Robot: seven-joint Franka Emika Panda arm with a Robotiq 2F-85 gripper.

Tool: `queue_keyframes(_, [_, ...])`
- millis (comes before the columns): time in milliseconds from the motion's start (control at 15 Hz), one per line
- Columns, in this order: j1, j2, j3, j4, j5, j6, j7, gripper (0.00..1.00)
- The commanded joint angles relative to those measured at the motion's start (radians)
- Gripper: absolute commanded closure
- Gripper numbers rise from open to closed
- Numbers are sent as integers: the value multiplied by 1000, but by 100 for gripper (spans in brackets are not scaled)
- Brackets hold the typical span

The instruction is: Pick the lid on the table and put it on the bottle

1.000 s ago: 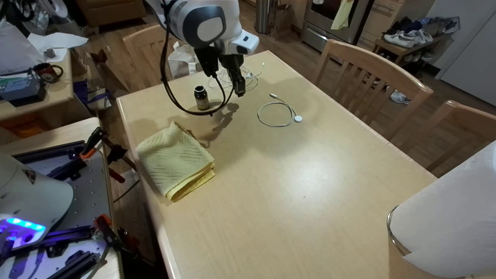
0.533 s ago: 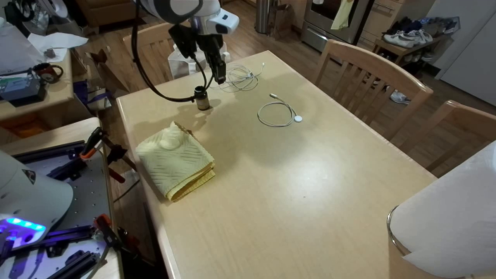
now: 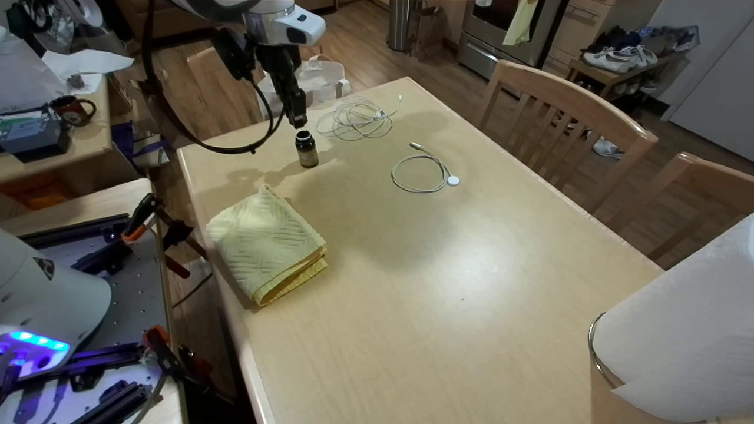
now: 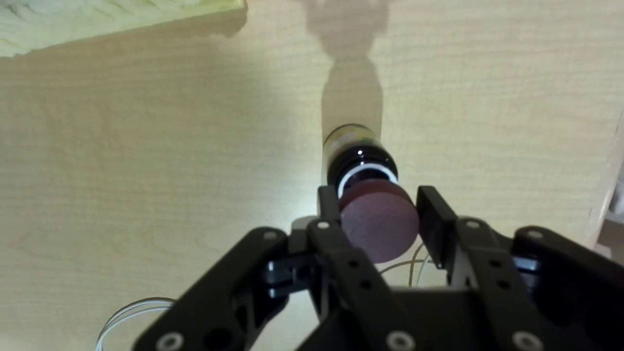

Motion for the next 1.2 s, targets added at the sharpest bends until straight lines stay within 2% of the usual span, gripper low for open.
queue_keyframes(0, [-7, -45, 40, -56, -8, 11, 15, 82])
queue_keyframes(400, [-7, -11, 62, -65, -20, 83, 12, 82])
queue_keyframes(933, [-6, 23, 47, -56, -46, 129, 17, 82])
queue_keyframes(1133, [-1, 42, 24, -44, -86, 124, 49, 82])
